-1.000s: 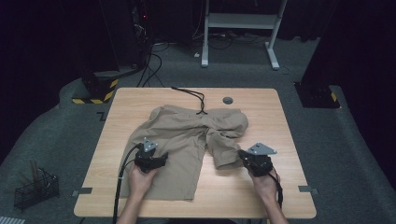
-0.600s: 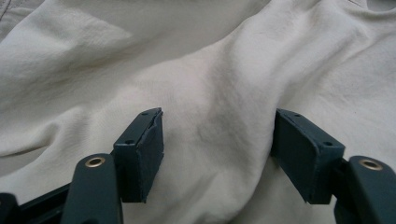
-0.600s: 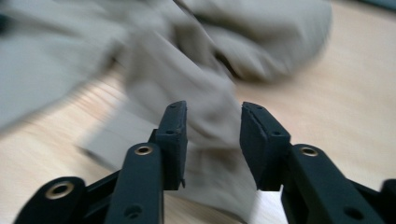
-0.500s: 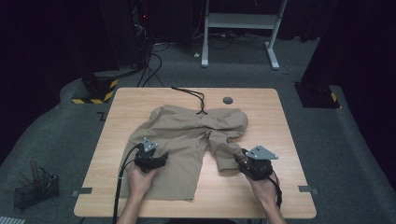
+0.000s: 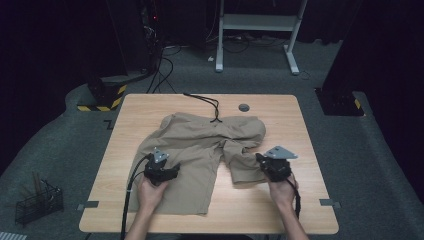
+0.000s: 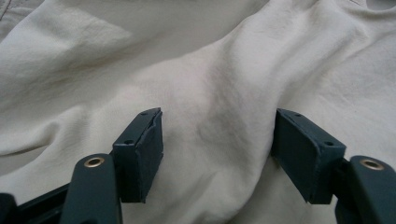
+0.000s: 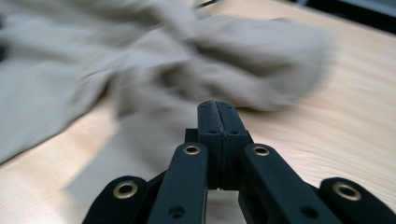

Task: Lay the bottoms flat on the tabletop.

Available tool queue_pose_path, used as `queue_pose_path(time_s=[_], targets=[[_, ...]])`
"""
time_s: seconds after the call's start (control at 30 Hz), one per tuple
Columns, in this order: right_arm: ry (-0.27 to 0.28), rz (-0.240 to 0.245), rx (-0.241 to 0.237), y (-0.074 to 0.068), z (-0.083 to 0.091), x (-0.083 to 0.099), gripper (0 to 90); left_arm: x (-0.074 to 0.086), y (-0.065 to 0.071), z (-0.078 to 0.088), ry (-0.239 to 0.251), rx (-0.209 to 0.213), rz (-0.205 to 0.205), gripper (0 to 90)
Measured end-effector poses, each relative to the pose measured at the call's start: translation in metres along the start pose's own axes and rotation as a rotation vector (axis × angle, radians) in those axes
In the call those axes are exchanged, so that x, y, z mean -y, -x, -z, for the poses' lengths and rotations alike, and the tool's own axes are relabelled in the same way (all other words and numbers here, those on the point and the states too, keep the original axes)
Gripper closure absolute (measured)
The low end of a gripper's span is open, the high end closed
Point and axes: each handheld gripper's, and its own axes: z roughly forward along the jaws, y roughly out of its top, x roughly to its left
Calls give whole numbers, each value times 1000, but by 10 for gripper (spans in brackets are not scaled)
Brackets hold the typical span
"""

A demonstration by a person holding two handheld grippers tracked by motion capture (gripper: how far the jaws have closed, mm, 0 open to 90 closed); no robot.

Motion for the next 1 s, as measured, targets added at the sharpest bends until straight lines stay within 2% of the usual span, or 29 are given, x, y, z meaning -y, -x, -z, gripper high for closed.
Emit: queue_pose_path(time_s=[0.03, 0.07, 0.1, 0.13, 0.2, 0.23, 0.27, 0.3, 0.33, 0.37, 0.4, 0.43, 0.47, 0.5, 0.57, 0.6, 0.63, 0.67, 0.7, 0.73, 0.77, 0.8, 0.83, 0.87, 0.9, 0.93, 0.97, 1.0], targets=[[-1, -35, 32, 14, 5, 2, 884, 0, 0, 0, 0, 0, 1, 338], [-11, -47, 20, 17, 6, 4, 834, 0, 0, 0, -1, -1, 2, 338], [-11, -47, 20, 17, 6, 4, 834, 0, 0, 0, -1, -1, 2, 338], [-27, -24, -21, 14, 4, 9, 721, 0, 1, 0, 0, 1, -2, 338], [-38, -1, -60, 6, 0, 14, 663, 0, 3, 0, 0, 13, -16, 338], [-38, -1, -60, 6, 0, 14, 663, 0, 3, 0, 0, 13, -16, 338], [-49, 19, -82, -3, -8, 17, 609, -1, 5, 1, -5, 15, -26, 338], [-59, 28, -92, -6, -13, 18, 594, -3, 10, 1, -20, 15, -45, 338], [-59, 28, -92, -6, -13, 18, 594, -3, 10, 1, -20, 15, -45, 338], [-77, 33, -108, -11, -22, 18, 575, -8, 17, 2, -36, 24, -76, 337], [-77, 33, -108, -11, -22, 18, 575, -8, 17, 2, -36, 24, -76, 337], [-78, 34, -114, -13, -24, 18, 575, -13, 21, 4, -28, 41, -90, 337], [-84, 42, -138, -17, -30, 18, 604, -16, 24, 5, -7, 71, -86, 337], [-84, 42, -138, -17, -30, 18, 604, -20, 28, 5, 2, 110, -82, 337], [-96, 56, -147, -21, -33, 17, 680, -32, 39, 4, 17, 186, -89, 337], [-102, 62, -160, -21, -34, 18, 728, -36, 44, 3, 19, 203, -97, 337], [-112, 63, -176, -22, -36, 18, 789, -45, 57, -2, 25, 245, -113, 337], [-116, 65, -185, -22, -36, 18, 811, -49, 64, -6, 25, 253, -126, 337], [-116, 65, -185, -22, -36, 18, 811, -49, 64, -6, 25, 253, -126, 336], [-121, 67, -189, -23, -36, 18, 857, -55, 78, -16, 20, 254, -149, 336], [-121, 67, -189, -23, -36, 18, 857, -55, 78, -16, 20, 254, -149, 336], [-117, 75, -189, -24, -36, 18, 875, -58, 89, -26, 19, 227, -172, 337], [-117, 75, -189, -24, -36, 18, 875, -58, 89, -26, 19, 227, -172, 343], [-113, 79, -192, -24, -35, 17, 883, -60, 95, -35, 1, 219, -173, 350], [-113, 79, -192, -24, -35, 17, 883, -60, 95, -35, 1, 219, -173, 354], [-111, 82, -193, -24, -35, 17, 885, -61, 97, -42, -20, 211, -170, 354], [-107, 80, -197, -23, -33, 16, 888, -62, 98, -50, -55, 209, -171, 439], [-107, 80, -197, -23, -33, 16, 888, -62, 98, -50, -55, 209, -171, 495]])
